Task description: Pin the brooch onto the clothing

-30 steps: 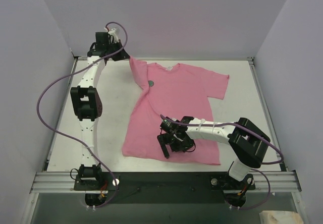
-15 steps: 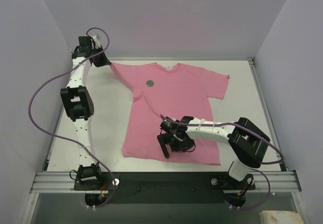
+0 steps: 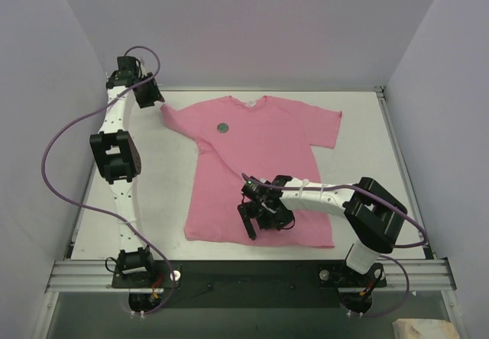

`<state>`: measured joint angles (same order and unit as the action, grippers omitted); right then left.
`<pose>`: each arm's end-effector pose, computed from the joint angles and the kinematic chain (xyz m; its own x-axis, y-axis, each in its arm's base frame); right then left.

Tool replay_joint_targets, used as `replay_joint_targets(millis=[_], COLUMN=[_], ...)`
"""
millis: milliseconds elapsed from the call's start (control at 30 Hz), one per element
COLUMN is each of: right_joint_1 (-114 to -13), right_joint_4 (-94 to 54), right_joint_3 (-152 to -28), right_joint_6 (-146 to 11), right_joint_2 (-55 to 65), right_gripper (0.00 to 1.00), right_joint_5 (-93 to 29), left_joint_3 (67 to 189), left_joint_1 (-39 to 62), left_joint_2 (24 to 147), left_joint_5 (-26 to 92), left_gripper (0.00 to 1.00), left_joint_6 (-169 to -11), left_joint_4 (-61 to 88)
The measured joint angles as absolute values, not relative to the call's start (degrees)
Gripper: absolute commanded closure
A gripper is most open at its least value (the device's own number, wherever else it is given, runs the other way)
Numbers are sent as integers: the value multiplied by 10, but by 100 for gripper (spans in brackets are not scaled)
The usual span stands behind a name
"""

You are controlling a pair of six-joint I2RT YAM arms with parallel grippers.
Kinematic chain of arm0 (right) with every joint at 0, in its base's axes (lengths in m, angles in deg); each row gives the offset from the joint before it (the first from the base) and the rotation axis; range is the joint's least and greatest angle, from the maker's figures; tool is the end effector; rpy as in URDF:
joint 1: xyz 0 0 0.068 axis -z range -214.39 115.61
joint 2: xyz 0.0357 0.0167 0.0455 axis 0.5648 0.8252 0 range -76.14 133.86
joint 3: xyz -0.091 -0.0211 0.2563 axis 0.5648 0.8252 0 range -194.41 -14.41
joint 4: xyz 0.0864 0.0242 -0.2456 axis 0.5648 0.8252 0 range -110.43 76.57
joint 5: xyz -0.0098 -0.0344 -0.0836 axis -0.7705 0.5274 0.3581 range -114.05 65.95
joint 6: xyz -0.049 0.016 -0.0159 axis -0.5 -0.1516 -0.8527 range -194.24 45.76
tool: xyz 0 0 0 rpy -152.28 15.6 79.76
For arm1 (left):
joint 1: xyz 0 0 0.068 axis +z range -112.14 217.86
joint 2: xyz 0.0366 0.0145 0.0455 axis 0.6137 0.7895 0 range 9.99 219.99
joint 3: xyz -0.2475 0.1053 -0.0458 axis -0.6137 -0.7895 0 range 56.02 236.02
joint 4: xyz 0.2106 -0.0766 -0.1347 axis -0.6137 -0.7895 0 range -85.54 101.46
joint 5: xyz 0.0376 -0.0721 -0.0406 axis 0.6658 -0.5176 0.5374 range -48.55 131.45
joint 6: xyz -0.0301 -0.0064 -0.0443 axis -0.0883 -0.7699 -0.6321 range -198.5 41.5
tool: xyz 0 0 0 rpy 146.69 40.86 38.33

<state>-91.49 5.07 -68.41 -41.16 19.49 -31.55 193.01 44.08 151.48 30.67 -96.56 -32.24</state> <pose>0.1653 0.2641 0.1575 -0.8887 -0.3775 -0.2600 -0.4474 0.8378 0.3128 0.5457 0.0529 0.2373 -0.7100 -0.3837 -0.5905 -0.2131 0.9163 -0.3392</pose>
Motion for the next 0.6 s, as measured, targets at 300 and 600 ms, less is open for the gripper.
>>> replay_joint_targets(millis=[300, 600], right_joint_1=[-915, -906], right_joint_4=[51, 46], right_joint_3=[-684, -678], right_joint_6=[-412, -412], right_joint_2=[194, 181], right_gripper=[3, 3], right_joint_5=[-315, -311], left_joint_3=[1928, 1687], left_joint_1=[426, 319], left_joint_2=[1494, 1286], left_joint_5=[356, 366], left_gripper=[32, 70], left_joint_6=[-971, -964], left_joint_4=[-342, -306])
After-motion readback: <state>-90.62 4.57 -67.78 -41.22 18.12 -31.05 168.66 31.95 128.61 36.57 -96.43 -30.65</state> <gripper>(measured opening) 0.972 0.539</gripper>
